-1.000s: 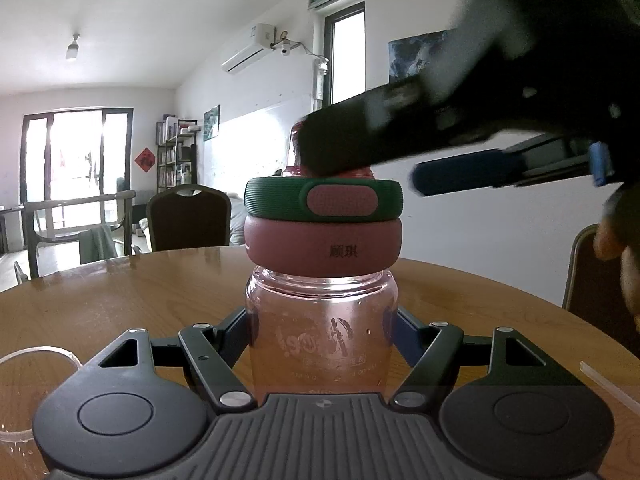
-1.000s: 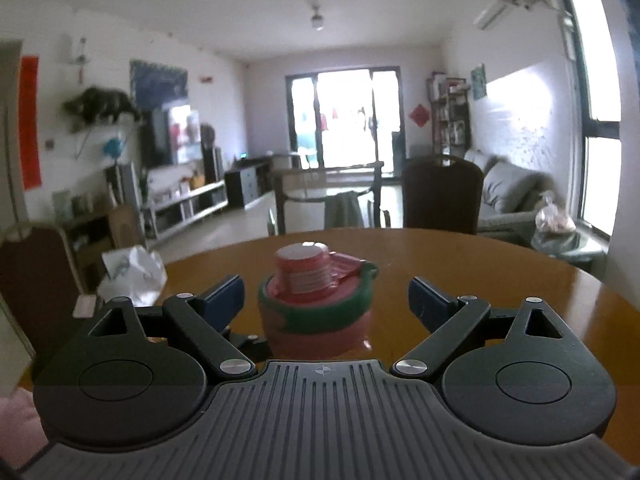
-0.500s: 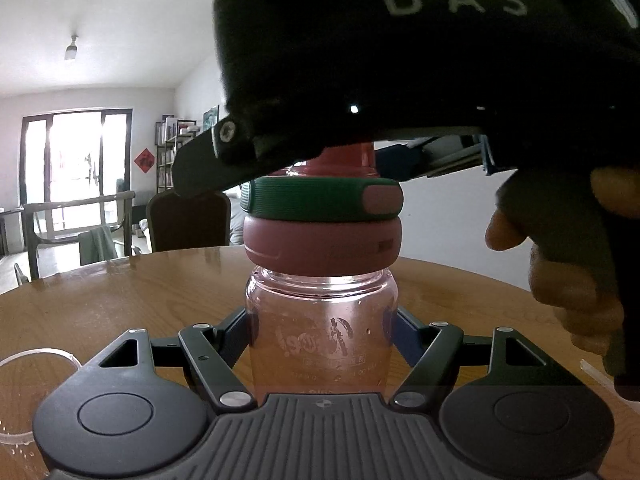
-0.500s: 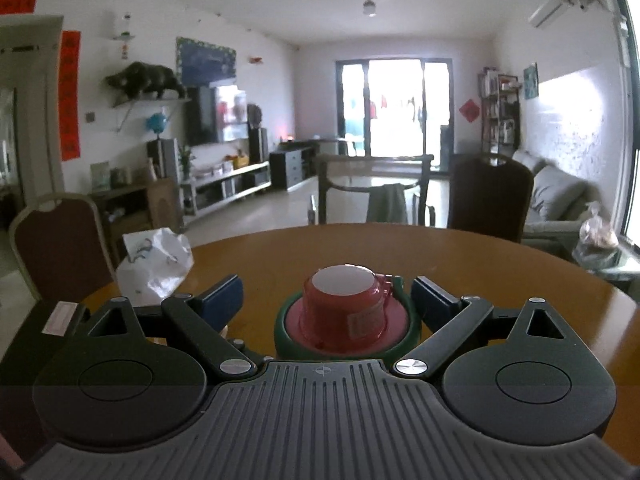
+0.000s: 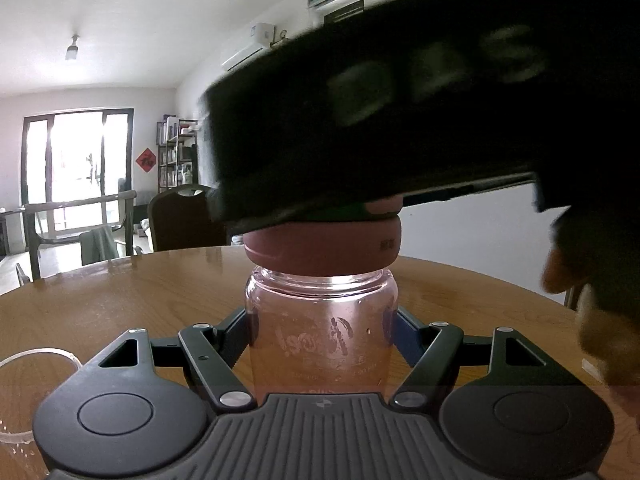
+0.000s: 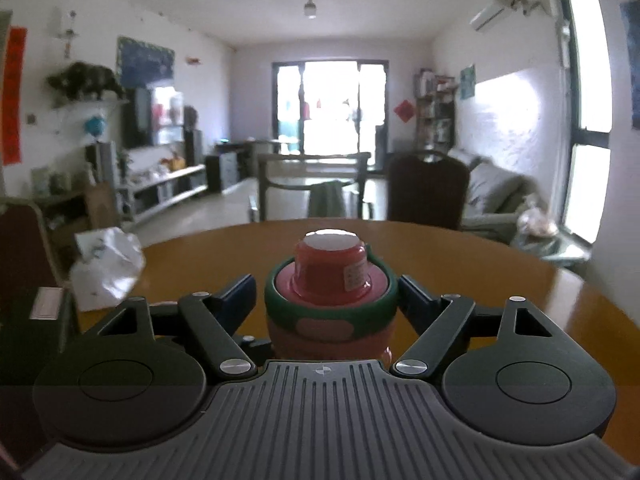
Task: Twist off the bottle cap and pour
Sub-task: 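Hold the bottle with the left gripper while the right gripper regrips and twists the cap again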
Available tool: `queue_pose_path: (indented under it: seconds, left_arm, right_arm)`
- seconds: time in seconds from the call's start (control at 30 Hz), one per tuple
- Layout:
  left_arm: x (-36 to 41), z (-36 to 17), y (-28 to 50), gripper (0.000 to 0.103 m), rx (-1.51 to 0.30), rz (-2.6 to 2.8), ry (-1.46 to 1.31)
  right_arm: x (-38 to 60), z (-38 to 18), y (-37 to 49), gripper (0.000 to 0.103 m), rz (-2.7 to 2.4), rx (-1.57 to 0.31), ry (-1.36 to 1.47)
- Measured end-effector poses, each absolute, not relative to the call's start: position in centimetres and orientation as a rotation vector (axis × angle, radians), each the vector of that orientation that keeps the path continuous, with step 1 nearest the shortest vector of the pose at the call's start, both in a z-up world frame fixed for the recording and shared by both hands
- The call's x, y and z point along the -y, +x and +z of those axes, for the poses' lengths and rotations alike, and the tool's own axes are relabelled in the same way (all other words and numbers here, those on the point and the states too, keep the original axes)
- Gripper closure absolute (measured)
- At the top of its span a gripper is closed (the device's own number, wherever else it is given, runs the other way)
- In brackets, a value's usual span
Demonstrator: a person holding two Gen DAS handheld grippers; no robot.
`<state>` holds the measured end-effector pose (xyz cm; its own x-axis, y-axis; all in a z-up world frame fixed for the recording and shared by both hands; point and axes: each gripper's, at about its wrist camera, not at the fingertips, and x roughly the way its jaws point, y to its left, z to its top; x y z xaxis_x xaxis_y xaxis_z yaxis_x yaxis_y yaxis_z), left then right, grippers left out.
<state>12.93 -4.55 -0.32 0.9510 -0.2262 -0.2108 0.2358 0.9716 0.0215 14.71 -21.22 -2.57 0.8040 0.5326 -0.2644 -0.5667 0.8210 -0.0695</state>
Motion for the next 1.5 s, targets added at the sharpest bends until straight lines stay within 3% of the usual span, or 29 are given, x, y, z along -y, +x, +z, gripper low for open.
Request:
queue_pose_path:
  seconds: [0.53, 0.67, 0.8, 0.87, 1.07, 1.2, 1.5]
  left_arm:
    - [4.0, -0.7, 12.9, 0.031, -0.197, -0.242, 0.016]
    - [3.7, -0.3, 12.5, 0.02, -0.161, -0.235, -0.008]
    - [3.6, 0.0, 12.3, 0.023, -0.148, -0.25, -0.024]
    - [3.7, 0.1, 12.3, 0.031, -0.143, -0.259, -0.022]
    - [3.8, 0.3, 12.2, 0.031, -0.149, -0.264, -0.013]
    - [4.4, 0.4, 11.5, 0.031, -0.148, -0.262, -0.011]
    - [5.1, 0.7, 9.9, 0.031, -0.149, -0.268, -0.019]
  right_arm:
    - [22.9, -2.3, 16.4, 0.031, 0.717, -0.256, -0.114]
    - [22.9, -2.3, 16.3, 0.031, 0.714, -0.261, -0.112]
    - [22.6, -2.3, 16.3, 0.031, 0.71, -0.265, -0.108]
    - [22.6, -2.3, 16.2, 0.031, 0.708, -0.267, -0.107]
    - [22.2, -2.3, 15.8, 0.03, 0.699, -0.27, -0.123]
    - [21.8, -2.2, 14.8, 0.017, 0.681, -0.25, -0.129]
    - [23.5, -2.3, 13.8, 0.019, 0.646, -0.235, -0.164]
